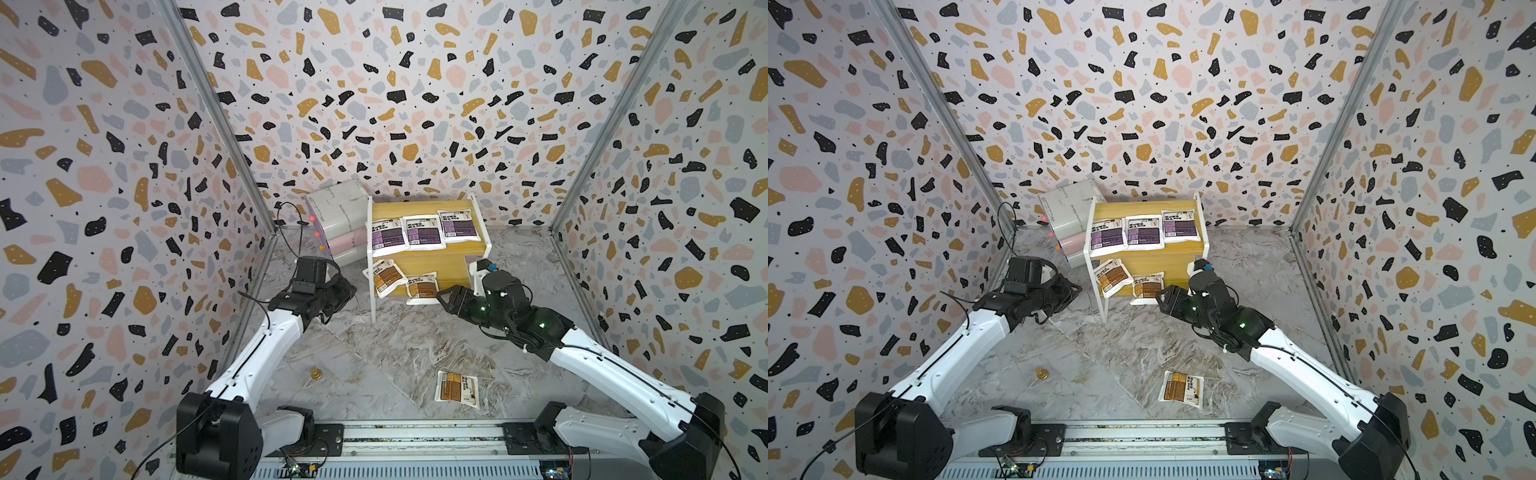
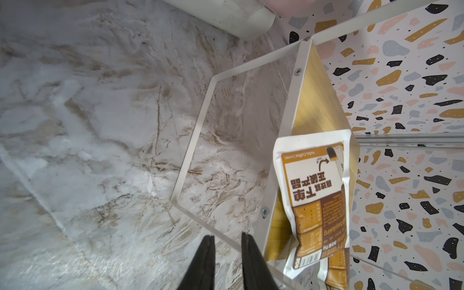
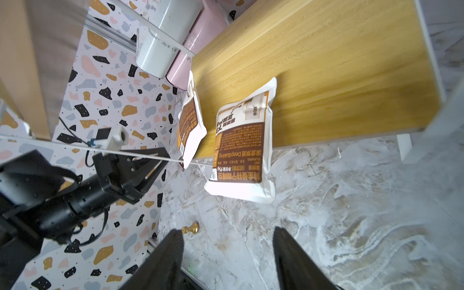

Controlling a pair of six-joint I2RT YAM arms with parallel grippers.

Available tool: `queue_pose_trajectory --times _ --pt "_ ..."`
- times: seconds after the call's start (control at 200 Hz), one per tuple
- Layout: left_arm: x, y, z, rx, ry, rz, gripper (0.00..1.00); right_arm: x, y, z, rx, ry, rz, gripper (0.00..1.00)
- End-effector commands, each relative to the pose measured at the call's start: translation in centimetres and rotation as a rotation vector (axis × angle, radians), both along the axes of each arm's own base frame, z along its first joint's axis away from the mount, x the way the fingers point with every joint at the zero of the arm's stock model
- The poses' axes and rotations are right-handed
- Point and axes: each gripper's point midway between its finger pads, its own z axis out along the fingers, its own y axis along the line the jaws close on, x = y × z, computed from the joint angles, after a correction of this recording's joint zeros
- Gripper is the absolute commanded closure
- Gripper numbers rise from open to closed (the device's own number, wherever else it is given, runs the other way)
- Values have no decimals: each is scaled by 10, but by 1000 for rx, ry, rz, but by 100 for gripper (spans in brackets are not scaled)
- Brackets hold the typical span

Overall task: Place the bagged coffee beans on the shelf by color
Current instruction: Place the bagged coffee beans on the shelf, then adjust the bagged coffee beans on the shelf.

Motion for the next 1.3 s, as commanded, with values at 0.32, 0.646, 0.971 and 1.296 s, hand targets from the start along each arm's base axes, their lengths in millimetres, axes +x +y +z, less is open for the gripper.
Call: queue_pose_trajectory --times 0.32,0.646,0.971,1.296 --pt "48 -20 0 -14 -50 -106 85 -45 5 -41 -48 141 158 85" --pt "68 -29 -6 -16 -43 -155 85 -29 43 -51 -38 151 204 98" --pt "93 -38 0 -26 -57 -195 85 -3 66 -49 -31 136 183 98" --pt "96 -44 -1 -41 -56 -223 85 27 68 -53 -37 137 112 99"
